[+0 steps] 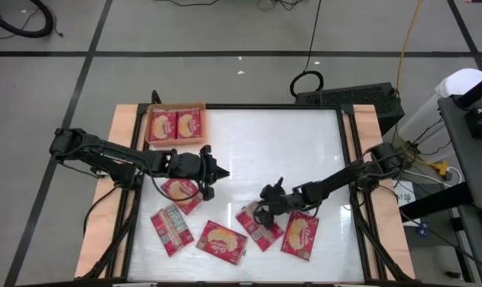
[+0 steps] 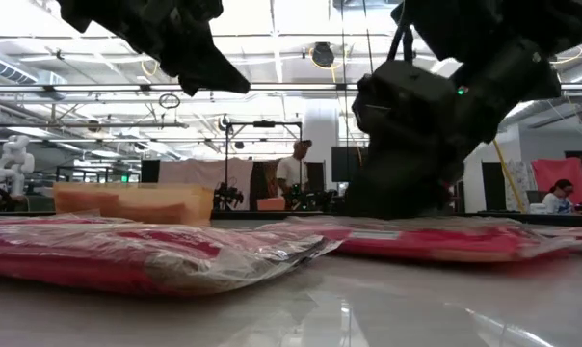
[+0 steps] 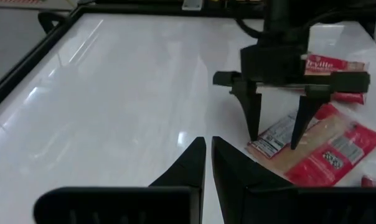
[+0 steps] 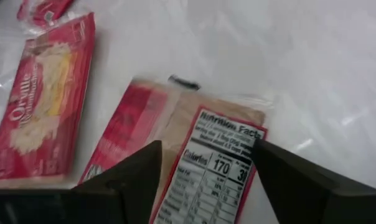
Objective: Sort popcorn bags into baskets
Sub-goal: Put the red popcorn bag into the orange bin
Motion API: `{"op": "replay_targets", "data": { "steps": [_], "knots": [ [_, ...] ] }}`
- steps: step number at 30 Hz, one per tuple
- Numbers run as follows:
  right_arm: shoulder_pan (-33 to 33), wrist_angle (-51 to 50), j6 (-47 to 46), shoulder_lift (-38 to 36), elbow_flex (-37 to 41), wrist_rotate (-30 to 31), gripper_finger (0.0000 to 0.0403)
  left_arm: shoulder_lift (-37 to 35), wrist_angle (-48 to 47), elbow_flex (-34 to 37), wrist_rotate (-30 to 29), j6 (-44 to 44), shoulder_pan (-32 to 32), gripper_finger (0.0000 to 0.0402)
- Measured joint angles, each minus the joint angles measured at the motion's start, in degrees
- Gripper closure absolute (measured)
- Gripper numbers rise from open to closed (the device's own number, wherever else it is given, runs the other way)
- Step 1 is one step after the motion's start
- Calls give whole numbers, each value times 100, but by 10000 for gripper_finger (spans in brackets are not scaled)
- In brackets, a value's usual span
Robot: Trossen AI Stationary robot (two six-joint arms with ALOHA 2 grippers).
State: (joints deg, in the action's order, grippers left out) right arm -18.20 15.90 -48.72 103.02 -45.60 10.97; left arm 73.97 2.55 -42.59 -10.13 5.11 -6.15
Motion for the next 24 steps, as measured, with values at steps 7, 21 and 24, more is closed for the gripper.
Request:
{"op": "replay_targets", "data": {
  "steps": [7,21,24],
  "knots": [
    [45,262,910,204,13,1054,251,0,-112,0,-5,36,0,371],
    [1220,-42,2333,-731,24,1086,311,0,-210,0,-62,-10,238,371],
    [1461,-347,2286,-913,24,536,269,0,-205,0,-71,-15,304,371]
  ]
}}
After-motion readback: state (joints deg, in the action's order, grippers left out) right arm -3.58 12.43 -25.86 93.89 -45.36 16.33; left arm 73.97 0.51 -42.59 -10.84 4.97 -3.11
